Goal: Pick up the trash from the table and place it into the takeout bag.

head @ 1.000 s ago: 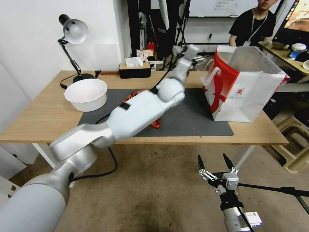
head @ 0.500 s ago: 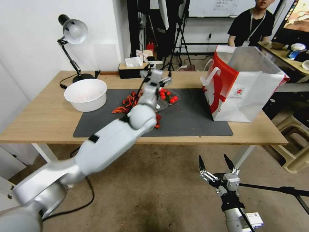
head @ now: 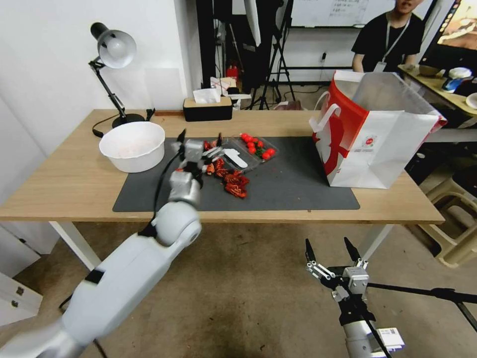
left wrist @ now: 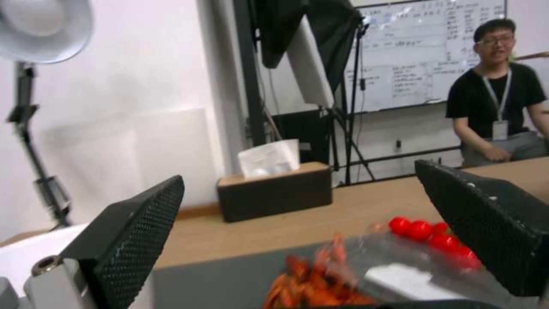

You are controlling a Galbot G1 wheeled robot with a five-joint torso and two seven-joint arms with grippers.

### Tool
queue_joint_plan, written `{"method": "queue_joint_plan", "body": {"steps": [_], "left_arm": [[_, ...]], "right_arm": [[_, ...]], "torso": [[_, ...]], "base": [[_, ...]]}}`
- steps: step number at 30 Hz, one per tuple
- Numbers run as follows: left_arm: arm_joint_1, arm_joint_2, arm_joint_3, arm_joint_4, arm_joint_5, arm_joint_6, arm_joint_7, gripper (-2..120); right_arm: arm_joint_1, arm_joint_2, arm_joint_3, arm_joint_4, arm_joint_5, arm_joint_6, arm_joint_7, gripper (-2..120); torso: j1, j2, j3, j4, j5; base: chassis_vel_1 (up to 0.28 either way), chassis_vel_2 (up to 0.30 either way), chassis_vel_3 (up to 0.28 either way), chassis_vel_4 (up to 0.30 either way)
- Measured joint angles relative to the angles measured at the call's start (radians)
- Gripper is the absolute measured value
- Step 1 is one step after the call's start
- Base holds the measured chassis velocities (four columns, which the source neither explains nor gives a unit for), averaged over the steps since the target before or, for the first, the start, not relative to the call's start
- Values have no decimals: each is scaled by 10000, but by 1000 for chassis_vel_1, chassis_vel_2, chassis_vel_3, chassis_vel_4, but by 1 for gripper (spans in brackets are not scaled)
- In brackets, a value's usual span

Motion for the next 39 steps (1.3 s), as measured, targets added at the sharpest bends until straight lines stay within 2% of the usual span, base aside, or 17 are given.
{"method": "queue_joint_plan", "body": {"steps": [6,13,20,33,39], "left_arm": [[1243,88,-813,-647,256,-184,94,100],[2119,9,-1354,-945,559,-319,73,100],[3623,23,-2019,-1358,1021,-626,-24,100],[6079,-590,-3096,-1930,1755,-1377,207,100],[7184,-826,-3426,-1993,2025,-2004,354,100]], "right_arm": [[35,43,-27,-1,-41,19,-13,100],[43,51,-57,-1,-56,31,-20,100],[39,-43,-62,5,-53,43,-27,100],[186,-157,13,21,178,48,-23,100],[280,-180,56,42,205,29,7,100]], "torso": [[0,0,0,-1,2],[0,0,0,0,0],[-1,0,0,0,2],[-1,0,1,0,3],[0,0,1,0,2]], "base": [[0,0,0,0],[0,0,0,0],[0,0,0,0],[0,0,0,0],[0,0,0,0]]}}
